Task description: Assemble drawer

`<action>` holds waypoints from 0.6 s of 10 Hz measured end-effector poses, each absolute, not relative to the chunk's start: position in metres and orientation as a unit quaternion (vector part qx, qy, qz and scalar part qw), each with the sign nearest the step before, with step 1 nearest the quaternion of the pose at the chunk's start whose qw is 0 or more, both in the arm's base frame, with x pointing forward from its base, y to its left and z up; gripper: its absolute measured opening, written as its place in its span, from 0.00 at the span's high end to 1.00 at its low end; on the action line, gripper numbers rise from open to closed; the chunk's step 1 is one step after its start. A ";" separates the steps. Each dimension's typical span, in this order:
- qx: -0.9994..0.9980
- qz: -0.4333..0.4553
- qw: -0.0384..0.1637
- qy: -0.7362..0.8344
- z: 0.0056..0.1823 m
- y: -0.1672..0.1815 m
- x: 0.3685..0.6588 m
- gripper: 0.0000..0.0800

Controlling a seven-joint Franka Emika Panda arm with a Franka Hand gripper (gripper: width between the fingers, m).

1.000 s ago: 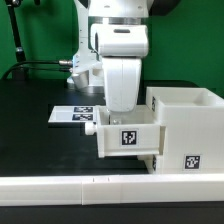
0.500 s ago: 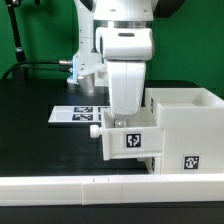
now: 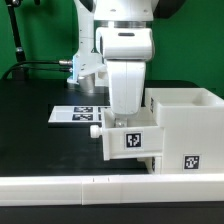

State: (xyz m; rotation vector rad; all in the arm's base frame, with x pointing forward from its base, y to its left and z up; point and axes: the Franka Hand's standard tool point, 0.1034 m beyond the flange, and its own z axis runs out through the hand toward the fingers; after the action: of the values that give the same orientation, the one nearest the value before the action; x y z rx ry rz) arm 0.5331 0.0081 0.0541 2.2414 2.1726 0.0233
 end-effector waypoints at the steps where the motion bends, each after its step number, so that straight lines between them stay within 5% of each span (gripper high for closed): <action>1: 0.714 0.007 0.010 0.700 0.054 0.007 0.533 0.95; 6: 0.707 0.001 0.019 0.707 0.055 0.013 0.534 0.95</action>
Offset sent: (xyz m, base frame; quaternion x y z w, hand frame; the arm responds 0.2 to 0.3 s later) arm 0.0055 0.0141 0.0033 -0.0188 -0.0466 -0.0754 0.9959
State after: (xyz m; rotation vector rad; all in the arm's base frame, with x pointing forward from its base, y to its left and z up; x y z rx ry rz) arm 0.5339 0.0126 0.0547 2.1956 2.1930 0.0032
